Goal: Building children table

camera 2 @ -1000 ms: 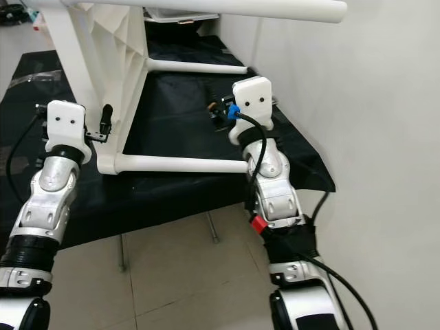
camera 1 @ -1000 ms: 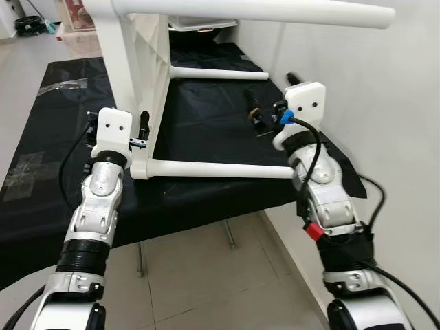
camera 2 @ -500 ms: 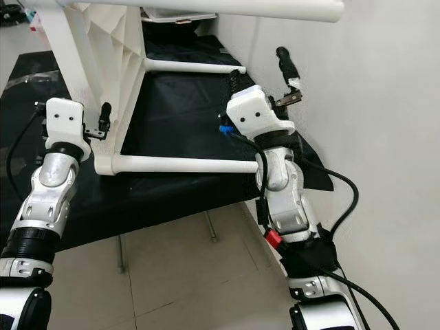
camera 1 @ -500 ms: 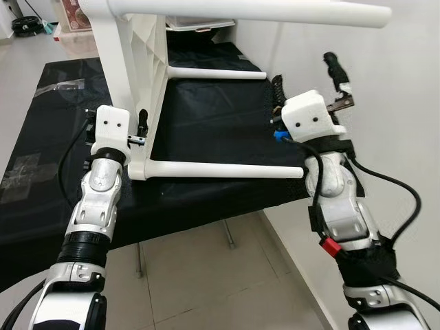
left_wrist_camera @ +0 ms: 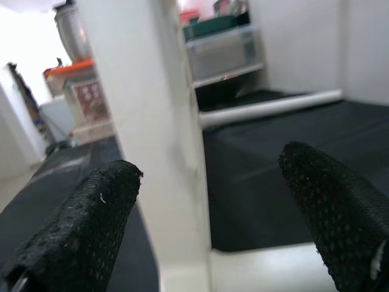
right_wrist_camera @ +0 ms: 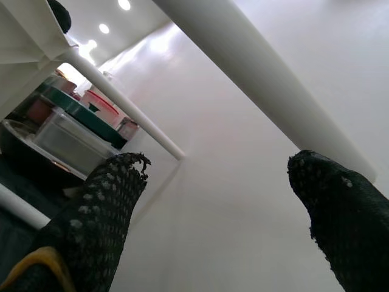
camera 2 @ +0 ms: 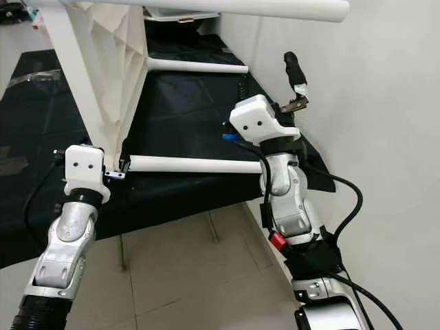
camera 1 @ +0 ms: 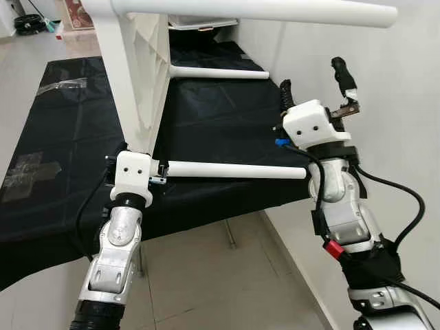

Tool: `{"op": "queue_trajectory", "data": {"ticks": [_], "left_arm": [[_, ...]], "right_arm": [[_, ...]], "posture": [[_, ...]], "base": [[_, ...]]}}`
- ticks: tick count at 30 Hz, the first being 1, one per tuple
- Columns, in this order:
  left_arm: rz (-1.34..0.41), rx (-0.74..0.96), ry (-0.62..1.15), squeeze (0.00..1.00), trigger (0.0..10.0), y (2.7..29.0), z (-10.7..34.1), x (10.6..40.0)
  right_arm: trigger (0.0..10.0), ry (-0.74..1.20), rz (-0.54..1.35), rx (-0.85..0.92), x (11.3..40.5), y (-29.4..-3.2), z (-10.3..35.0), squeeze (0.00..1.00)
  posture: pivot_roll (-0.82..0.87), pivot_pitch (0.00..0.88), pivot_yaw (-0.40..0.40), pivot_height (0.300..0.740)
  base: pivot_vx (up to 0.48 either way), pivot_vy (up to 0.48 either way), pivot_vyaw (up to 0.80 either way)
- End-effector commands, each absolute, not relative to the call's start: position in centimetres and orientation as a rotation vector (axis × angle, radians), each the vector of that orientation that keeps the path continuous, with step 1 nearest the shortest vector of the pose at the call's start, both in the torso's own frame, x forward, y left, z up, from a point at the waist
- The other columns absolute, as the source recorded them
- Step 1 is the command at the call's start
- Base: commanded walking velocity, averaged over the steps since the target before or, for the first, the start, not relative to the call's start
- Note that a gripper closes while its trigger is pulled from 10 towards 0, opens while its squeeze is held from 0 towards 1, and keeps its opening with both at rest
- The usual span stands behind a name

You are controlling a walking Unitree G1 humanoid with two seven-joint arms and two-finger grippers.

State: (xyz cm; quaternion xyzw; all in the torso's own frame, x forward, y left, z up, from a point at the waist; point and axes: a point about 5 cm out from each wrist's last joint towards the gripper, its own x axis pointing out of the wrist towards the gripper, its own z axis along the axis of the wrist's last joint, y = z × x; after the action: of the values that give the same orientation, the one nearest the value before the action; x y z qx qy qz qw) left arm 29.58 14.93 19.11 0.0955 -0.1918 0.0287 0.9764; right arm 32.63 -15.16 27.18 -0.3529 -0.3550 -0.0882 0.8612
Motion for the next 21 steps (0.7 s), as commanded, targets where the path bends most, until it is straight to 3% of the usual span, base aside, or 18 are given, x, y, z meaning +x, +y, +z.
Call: {"op": "queue_trajectory", "data": {"ticks": [1, 4, 10, 11, 14, 21], "left_arm": [[0.0, 0.181, -0.353, 0.0, 10.0, 14.2, 18.3, 29.2], [-0.121, 0.107, -0.328, 0.0, 10.0, 12.9, 17.8, 29.2], [-0.144, 0.054, -0.314, 0.0, 10.0, 13.2, 18.2, 30.7], [-0.144, 0.05, -0.312, 0.0, 10.0, 13.3, 18.4, 30.8], [-0.156, 0.037, -0.317, 0.0, 10.0, 12.9, 19.5, 31.1], [-0.169, 0.028, -0.3, 0.0, 10.0, 12.6, 19.1, 30.7]], "right_arm": [[10.0, -0.773, -0.197, -0.76, 32.5, -15.0, 27.3, 0.0], [10.0, -0.819, -0.266, -0.805, 32.3, -15.4, 28.4, 0.0], [10.0, -0.783, -0.199, -0.771, 32.9, -15.2, 27.9, 0.0], [10.0, -0.773, -0.172, -0.748, 33.0, -15.1, 27.7, 0.0], [10.0, -0.546, 0.074, -0.456, 33.1, -13.0, 24.2, 0.0], [10.0, -0.492, 0.064, -0.399, 32.2, -12.6, 22.3, 0.0]], "posture": [[0.04, 0.089, -0.037, 0.74], [0.03, 0.083, -0.036, 0.74], [0.03, 0.074, -0.031, 0.74], [0.03, 0.073, -0.029, 0.74], [0.02, 0.07, -0.026, 0.74], [0.03, 0.066, -0.032, 0.74]], "base": [[0.0, 0.0, 0.0], [0.0, 0.0, 0.0], [0.0, 0.0, 0.0], [0.0, 0.0, 0.0], [0.0, 0.0, 0.0], [0.0, 0.0, 0.0]]}}
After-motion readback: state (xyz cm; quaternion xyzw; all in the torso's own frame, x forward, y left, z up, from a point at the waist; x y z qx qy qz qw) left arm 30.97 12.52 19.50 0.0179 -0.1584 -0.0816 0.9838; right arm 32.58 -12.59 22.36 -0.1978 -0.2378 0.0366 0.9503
